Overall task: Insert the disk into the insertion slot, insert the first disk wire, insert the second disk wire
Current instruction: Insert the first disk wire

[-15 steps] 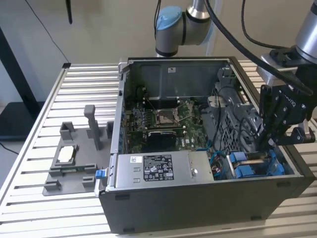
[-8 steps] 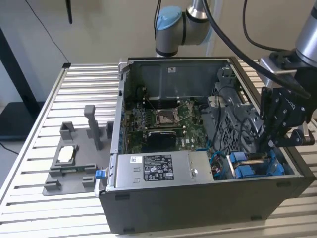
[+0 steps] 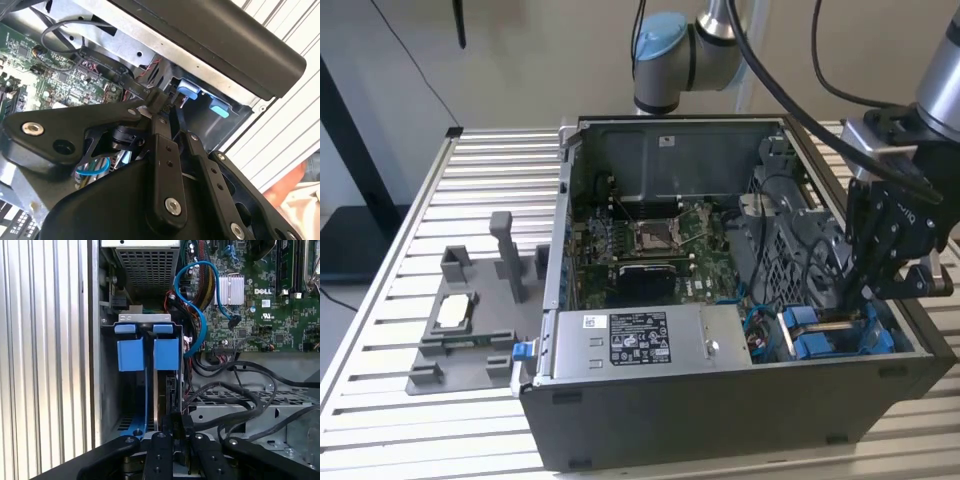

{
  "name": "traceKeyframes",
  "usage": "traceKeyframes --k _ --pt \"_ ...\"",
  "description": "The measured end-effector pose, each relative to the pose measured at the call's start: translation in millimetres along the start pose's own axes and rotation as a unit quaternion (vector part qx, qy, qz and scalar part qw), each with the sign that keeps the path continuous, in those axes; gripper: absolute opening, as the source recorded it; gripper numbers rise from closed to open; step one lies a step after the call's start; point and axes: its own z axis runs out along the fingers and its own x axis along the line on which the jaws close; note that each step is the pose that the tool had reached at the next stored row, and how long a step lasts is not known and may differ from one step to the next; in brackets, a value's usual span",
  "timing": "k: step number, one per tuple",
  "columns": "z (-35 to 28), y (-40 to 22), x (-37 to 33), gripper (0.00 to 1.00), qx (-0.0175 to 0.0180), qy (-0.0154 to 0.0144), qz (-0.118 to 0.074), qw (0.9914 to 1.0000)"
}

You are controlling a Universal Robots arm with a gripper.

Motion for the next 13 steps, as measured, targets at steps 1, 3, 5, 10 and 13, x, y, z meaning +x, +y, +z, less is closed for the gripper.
traceKeyframes --k 1,3,5,10,13 --pt "0.4 -0.2 0.0 0.19 0.0000 0.0001 0.001 1.00000" --pt "1.4 -0.9 0.0 0.19 0.0001 0.0001 0.003 1.00000" --pt "2.5 -1.3 0.0 0.19 0.0000 0.0000 0.005 0.99999" --pt "5.8 -1.8 0.0 0.19 0.0001 0.0000 0.009 0.99996" --pt "7.5 -1.8 0.1 0.19 0.0001 0.0003 0.010 0.99995"
